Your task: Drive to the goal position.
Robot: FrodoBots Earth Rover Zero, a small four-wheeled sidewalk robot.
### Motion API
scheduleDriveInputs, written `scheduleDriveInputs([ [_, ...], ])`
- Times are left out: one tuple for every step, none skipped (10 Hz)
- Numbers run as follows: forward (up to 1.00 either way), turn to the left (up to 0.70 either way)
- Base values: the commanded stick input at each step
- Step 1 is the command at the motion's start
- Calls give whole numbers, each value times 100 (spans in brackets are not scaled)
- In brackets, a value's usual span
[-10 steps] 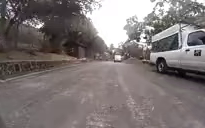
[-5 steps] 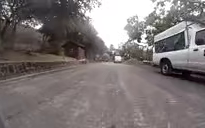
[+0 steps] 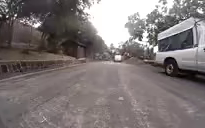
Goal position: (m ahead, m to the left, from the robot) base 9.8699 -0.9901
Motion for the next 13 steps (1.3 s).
scheduleDriveInputs([
  [70, 0],
  [70, 0],
  [70, 0],
  [70, 0],
  [70, 0],
  [70, 0],
  [70, 0],
  [70, 0],
  [70, 0],
  [70, 0],
  [70, 0],
  [70, 0],
  [70, 0],
])
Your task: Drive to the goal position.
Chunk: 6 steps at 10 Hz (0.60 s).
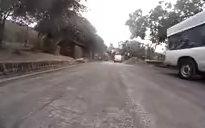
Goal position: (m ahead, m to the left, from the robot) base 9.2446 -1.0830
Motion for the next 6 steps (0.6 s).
scheduleDriveInputs([
  [70, 0],
  [70, 0],
  [70, 0],
  [70, 0],
  [70, 0],
  [70, 0],
])
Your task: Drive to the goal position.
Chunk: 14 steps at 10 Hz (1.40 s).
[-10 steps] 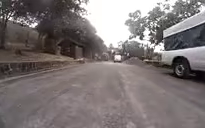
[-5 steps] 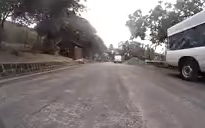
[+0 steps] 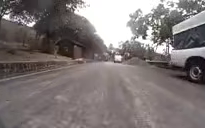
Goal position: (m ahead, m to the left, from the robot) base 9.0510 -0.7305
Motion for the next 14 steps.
scheduleDriveInputs([
  [70, 0],
  [70, 0],
  [70, 0],
  [70, 0],
  [70, 0],
  [70, 0],
  [70, 0],
  [70, 0],
  [70, 0],
  [70, 0],
  [70, 0],
  [70, 0],
  [70, 0],
  [70, 0],
])
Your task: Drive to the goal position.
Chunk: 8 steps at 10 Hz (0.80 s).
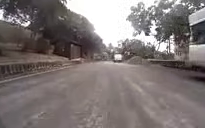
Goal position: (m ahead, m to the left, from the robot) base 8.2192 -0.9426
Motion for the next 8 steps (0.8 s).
scheduleDriveInputs([
  [70, 0],
  [70, 0],
  [70, 0],
  [70, 0],
  [70, 0],
  [70, 0],
  [70, 0],
  [70, 0],
])
